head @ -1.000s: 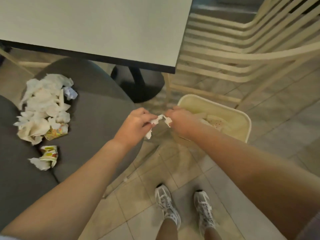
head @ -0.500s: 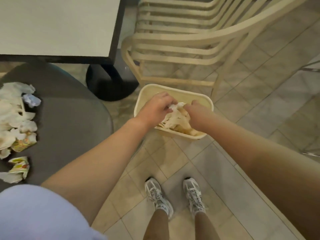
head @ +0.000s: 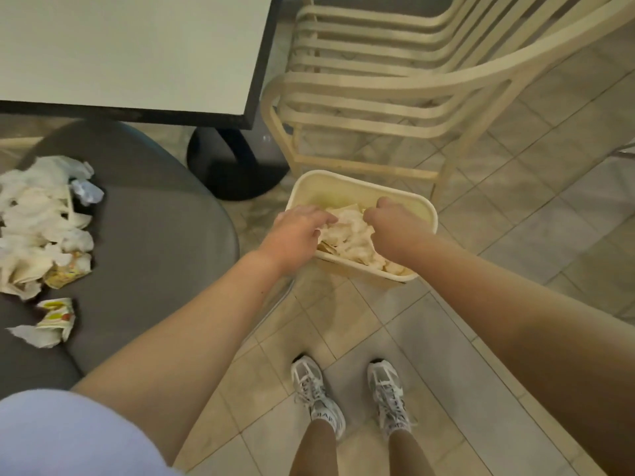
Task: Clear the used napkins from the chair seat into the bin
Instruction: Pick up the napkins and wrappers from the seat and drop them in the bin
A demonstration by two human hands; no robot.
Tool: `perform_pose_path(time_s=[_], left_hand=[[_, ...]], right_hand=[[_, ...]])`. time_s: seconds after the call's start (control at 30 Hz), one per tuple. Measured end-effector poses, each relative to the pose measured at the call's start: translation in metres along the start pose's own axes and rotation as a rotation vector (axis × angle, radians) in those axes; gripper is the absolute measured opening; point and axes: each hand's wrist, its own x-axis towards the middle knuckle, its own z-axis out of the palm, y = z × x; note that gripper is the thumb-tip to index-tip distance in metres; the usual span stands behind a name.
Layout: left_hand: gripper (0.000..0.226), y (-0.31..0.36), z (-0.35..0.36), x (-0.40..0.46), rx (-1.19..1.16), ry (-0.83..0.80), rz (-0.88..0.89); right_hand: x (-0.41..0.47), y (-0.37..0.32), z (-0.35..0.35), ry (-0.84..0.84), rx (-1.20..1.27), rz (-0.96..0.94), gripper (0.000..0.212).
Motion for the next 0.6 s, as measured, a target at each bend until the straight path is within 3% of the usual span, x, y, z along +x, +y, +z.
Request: perform_pose_path(time_s=[0.27, 0.6], left_hand=[[0.034, -0.056, -0.047, -0.057, 0.076, 0.133, -0.140], [0.043, -0.179, -0.101, -0.134, 0.107, 0.213, -0.401]], right_hand=[[0.018, -0.101, -0.013, 0.051, -0.070, -0.178, 0.040], [0.058, -0.255, 0.001, 0.027, -0.111, -0.371, 0.052]])
